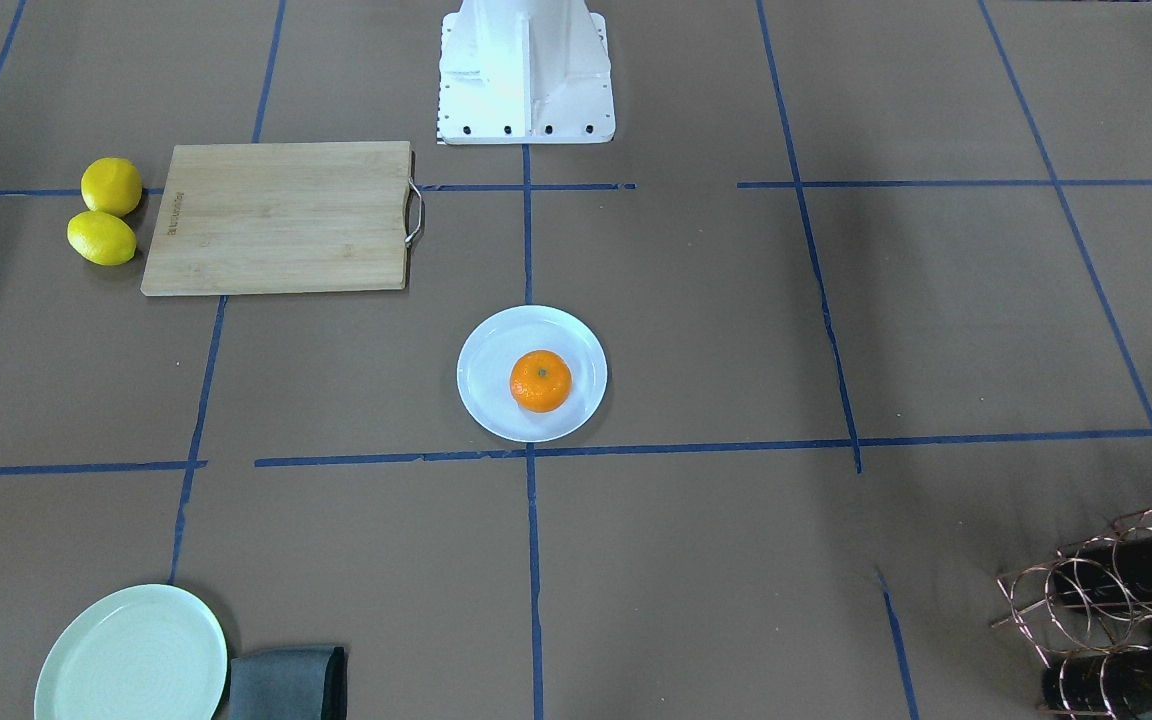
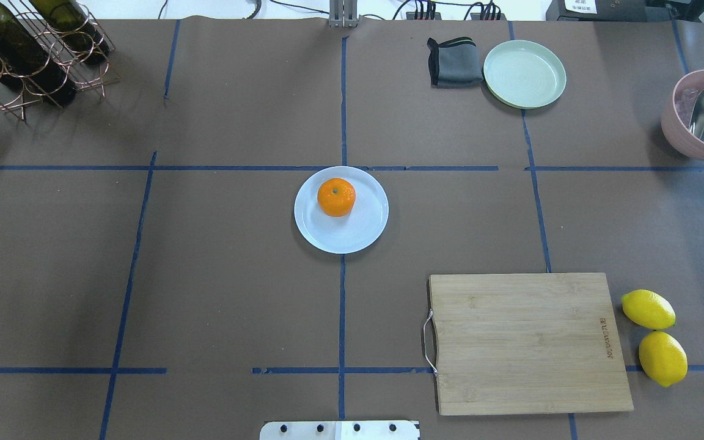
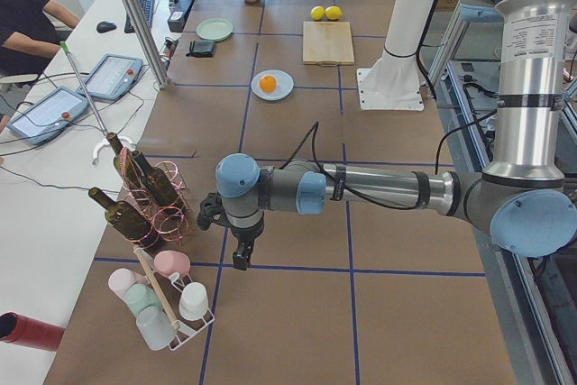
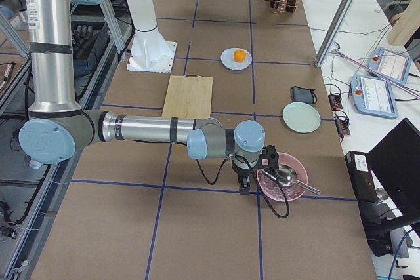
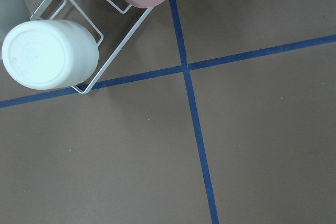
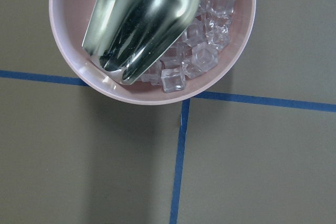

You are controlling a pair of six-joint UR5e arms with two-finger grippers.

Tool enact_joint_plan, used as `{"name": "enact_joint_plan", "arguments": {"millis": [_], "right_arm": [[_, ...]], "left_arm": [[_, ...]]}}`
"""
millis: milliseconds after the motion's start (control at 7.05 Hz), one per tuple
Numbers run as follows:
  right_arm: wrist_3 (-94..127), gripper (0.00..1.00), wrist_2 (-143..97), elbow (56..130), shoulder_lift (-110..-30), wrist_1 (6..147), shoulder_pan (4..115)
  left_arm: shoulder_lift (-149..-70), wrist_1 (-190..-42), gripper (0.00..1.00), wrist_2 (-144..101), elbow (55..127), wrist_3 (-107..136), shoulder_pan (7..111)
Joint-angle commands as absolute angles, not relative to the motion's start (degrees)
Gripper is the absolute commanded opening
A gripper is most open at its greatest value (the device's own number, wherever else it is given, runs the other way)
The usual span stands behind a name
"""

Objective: Pick orange to plate

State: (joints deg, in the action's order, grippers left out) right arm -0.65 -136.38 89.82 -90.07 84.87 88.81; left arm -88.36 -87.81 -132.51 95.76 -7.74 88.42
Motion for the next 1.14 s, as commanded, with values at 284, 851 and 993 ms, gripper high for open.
{"name": "enact_joint_plan", "arguments": {"millis": [284, 851, 993], "right_arm": [[0.00, 1.00, -136.85, 89.82, -90.09, 84.99, 88.86], [0.00, 1.00, -137.37, 89.82, -90.26, 84.99, 89.47], [0.00, 1.00, -137.29, 89.82, -90.26, 84.99, 89.56]], "left_arm": [[-88.77, -87.01, 1.00, -132.71, 95.80, -7.47, 88.51], [-88.33, -87.10, 1.00, -135.26, 93.61, -7.47, 88.51], [-88.33, -87.10, 1.00, -135.26, 93.69, -7.47, 88.51]]}}
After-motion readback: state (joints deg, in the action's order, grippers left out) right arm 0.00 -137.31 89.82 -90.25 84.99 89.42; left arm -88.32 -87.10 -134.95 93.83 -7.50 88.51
